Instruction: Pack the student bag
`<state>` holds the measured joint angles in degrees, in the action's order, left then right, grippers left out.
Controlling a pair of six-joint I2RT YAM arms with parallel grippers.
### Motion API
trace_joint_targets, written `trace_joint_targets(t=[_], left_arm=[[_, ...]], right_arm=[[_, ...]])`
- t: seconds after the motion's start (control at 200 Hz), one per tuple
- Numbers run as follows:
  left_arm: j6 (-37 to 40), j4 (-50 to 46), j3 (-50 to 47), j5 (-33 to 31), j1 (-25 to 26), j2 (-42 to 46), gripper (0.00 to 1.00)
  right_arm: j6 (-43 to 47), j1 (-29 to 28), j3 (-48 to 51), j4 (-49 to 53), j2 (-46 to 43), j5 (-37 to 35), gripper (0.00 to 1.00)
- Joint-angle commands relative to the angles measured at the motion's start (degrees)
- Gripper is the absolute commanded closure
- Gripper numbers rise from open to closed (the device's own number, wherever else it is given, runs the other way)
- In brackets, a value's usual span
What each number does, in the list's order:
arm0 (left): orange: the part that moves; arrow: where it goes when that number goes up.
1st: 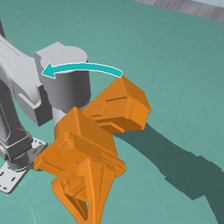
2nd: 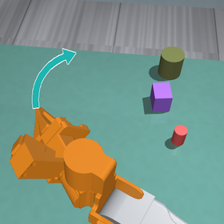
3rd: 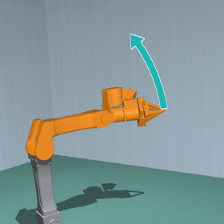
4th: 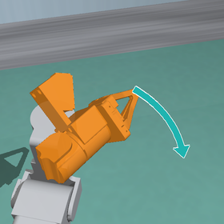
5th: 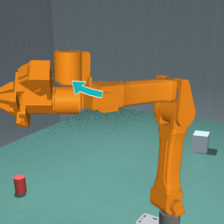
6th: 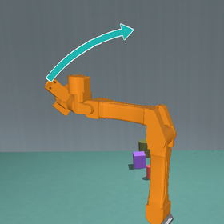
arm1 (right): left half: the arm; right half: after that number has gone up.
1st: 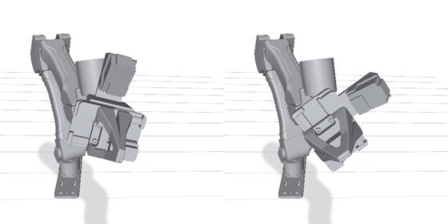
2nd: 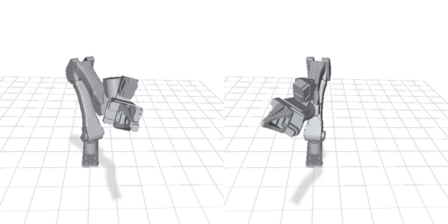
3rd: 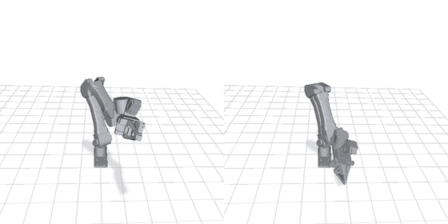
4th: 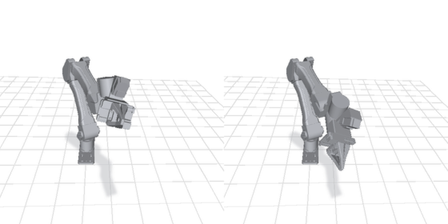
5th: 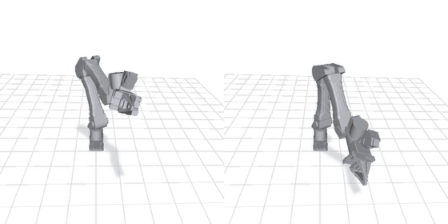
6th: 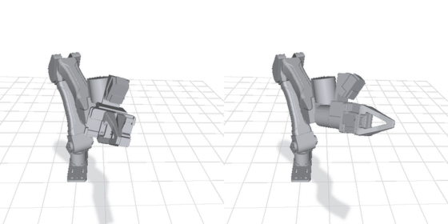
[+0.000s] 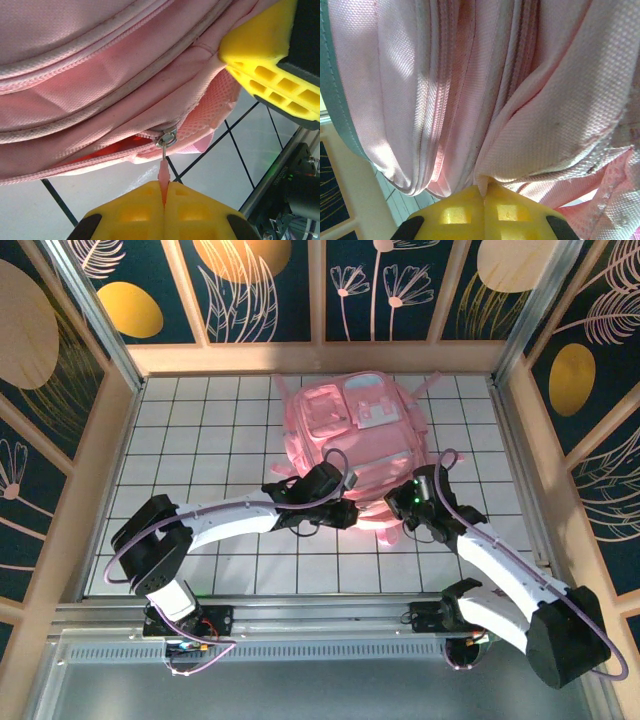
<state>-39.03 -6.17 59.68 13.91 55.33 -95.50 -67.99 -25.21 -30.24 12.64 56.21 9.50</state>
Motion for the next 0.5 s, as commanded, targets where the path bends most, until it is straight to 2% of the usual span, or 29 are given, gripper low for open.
trace_joint_targets(t=[0.0, 0.38, 0.495], left_arm=[[1.1, -3.4, -0.4, -1.7, 0.1, 0.7, 1.0], [0.4, -3.9, -3.5, -5.4, -1.0, 3.0, 1.0], [-0.1, -4.9, -3.2, -5.7, -1.5, 3.1, 1.0]], right_arm=[[1.8, 2.7, -0.2, 1.4, -1.9, -5.5, 1.0], [0.7, 2.7, 0.7, 0.6, -2.1, -5.4, 1.0], [-0.7, 1.0, 1.1, -0.3, -1.5, -5.6, 1.0]])
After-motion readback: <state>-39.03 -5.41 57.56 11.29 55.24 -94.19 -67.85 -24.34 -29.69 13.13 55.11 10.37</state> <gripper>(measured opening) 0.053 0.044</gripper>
